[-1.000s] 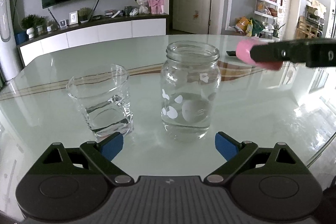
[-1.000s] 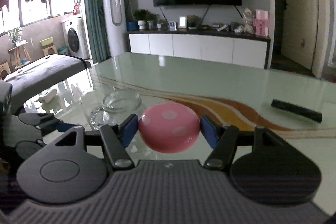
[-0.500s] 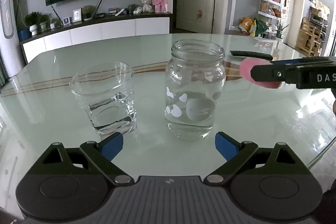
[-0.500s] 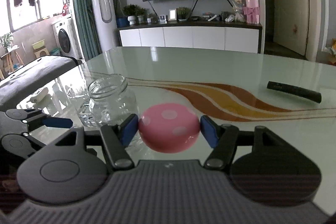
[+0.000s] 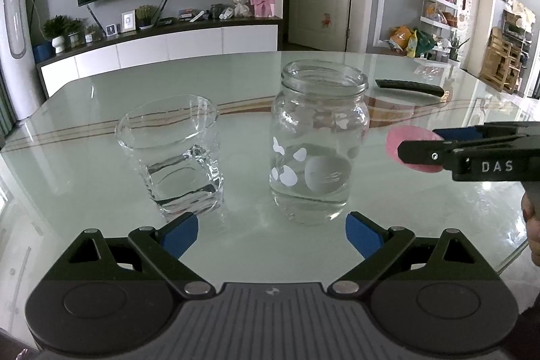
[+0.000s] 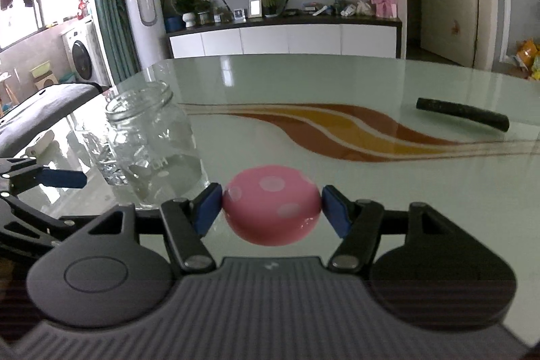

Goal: Unscrew bottle cap and pour
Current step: 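Lower the pink lid onto the table beside the jar and open the right tool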

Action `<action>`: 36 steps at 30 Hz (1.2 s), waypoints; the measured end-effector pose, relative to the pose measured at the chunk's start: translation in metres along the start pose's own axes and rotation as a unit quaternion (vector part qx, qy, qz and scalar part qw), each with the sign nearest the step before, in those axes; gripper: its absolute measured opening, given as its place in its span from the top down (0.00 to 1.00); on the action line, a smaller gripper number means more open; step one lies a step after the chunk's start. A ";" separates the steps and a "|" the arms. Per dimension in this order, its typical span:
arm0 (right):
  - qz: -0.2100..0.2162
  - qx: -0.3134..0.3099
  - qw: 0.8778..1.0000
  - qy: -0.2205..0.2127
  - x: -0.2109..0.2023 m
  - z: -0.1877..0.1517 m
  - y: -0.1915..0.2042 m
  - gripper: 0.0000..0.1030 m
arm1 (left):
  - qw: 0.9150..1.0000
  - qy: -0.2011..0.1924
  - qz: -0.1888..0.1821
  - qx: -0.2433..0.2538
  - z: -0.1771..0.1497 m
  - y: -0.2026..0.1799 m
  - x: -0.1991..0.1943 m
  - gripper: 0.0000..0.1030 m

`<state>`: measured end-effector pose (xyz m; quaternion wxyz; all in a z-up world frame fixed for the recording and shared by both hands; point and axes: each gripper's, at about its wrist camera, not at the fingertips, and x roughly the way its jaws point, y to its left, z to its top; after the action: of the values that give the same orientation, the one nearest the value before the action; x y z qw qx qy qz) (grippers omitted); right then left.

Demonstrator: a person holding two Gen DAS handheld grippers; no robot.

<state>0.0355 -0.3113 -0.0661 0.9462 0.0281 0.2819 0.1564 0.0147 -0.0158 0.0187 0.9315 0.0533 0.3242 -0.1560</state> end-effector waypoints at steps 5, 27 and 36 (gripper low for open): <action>-0.015 -0.012 1.000 0.005 0.011 -0.004 0.003 0.36 | 1.000 0.002 0.002 0.001 0.000 -0.001 0.000 0.07; -0.009 0.006 1.000 0.017 0.017 -0.014 0.008 0.36 | 1.000 0.008 0.003 -0.006 0.001 0.003 -0.001 0.07; -0.035 -0.011 0.999 0.009 -0.002 -0.014 0.027 0.25 | 1.000 0.007 0.010 -0.010 0.000 0.005 -0.003 0.07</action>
<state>0.0183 -0.2864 -0.0729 0.9487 0.0068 0.2897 0.1269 0.0143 -0.0105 0.0206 0.9312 0.0483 0.3320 -0.1426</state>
